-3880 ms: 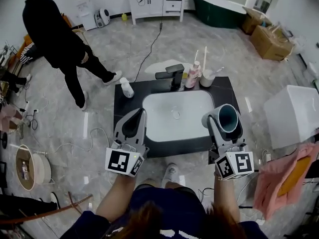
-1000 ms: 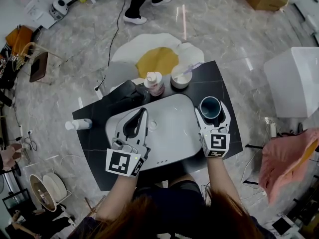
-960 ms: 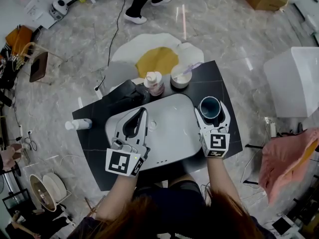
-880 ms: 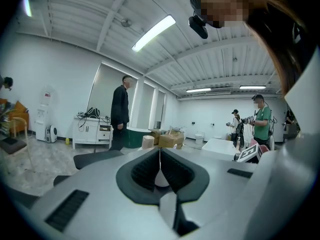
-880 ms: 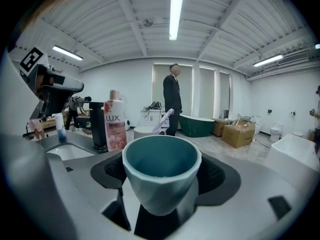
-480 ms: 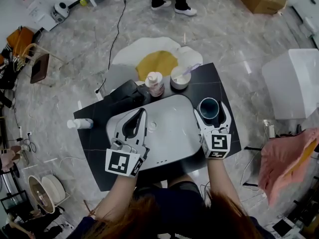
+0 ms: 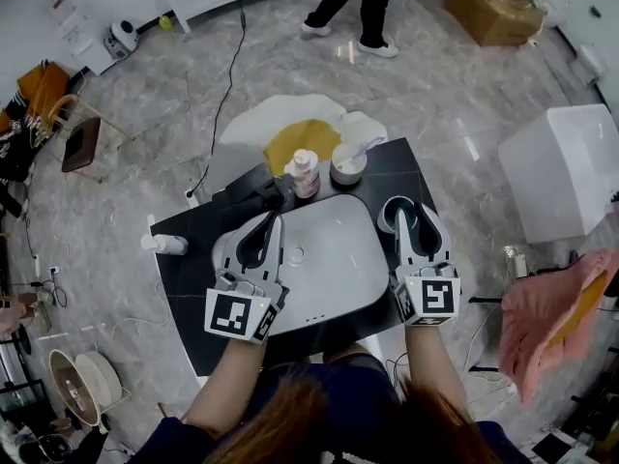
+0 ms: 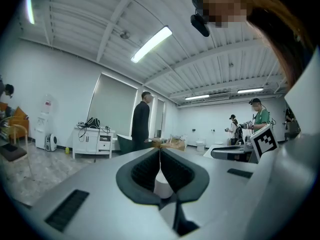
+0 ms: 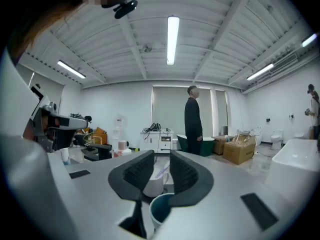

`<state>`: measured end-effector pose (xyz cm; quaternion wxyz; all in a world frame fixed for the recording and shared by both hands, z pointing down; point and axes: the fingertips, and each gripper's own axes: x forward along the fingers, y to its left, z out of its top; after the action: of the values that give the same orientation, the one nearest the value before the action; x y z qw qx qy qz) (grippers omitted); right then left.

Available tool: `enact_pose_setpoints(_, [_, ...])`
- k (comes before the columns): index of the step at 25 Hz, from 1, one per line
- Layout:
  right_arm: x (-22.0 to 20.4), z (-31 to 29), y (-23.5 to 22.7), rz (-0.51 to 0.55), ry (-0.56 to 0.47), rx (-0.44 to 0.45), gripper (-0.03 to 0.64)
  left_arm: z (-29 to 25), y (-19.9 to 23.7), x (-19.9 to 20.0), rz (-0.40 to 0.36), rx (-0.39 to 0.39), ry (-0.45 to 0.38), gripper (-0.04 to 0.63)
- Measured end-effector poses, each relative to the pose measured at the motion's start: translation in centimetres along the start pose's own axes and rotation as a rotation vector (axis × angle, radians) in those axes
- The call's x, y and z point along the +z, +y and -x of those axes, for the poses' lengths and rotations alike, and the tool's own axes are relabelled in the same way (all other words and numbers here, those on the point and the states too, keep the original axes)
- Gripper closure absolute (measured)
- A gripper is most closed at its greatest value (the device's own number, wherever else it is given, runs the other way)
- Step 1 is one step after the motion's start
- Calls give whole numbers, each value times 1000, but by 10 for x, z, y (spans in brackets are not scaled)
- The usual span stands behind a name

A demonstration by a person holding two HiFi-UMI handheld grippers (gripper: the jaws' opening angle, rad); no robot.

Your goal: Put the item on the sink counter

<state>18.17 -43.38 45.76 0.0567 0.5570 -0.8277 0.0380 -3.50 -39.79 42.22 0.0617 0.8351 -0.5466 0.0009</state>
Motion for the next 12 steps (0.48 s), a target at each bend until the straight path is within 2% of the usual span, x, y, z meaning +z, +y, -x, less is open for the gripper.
enact_pose_setpoints(3, [26,17,8,1,-46,-21,600,9,-1,15,-7,-4,-30,572])
enact_pose_setpoints(12, [82,61,42,-36,-128,5,601,46,-3,53,-19,-12,-105,572])
